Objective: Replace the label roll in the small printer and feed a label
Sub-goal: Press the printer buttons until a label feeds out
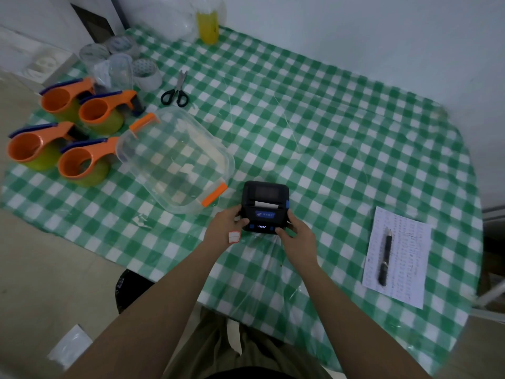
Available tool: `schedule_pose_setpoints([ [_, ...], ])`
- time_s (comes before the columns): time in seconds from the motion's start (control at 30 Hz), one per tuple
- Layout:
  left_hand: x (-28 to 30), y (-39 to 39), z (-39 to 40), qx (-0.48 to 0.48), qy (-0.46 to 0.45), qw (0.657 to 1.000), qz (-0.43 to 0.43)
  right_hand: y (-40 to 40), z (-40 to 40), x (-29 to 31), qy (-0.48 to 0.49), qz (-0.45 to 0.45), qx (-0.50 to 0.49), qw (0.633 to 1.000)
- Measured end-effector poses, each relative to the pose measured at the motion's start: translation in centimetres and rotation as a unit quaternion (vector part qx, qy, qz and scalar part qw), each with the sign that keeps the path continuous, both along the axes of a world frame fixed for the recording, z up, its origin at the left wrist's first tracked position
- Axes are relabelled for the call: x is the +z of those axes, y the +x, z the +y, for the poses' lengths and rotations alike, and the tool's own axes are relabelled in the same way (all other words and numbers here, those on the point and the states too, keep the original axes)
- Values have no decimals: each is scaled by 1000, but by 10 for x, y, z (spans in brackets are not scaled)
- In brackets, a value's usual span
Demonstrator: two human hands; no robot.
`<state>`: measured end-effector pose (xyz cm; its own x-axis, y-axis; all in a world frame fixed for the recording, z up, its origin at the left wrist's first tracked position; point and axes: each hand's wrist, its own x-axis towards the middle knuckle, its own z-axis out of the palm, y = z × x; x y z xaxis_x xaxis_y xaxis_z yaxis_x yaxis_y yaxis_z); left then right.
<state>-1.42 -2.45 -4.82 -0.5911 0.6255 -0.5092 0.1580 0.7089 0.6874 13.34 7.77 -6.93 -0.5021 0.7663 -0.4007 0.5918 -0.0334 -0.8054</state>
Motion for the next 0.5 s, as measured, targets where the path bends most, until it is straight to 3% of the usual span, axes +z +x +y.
schedule_pose_setpoints([
  [0.5,3,2,1,-9,-9,1000,13,-1,1,1,-2,-11,-7,1000],
])
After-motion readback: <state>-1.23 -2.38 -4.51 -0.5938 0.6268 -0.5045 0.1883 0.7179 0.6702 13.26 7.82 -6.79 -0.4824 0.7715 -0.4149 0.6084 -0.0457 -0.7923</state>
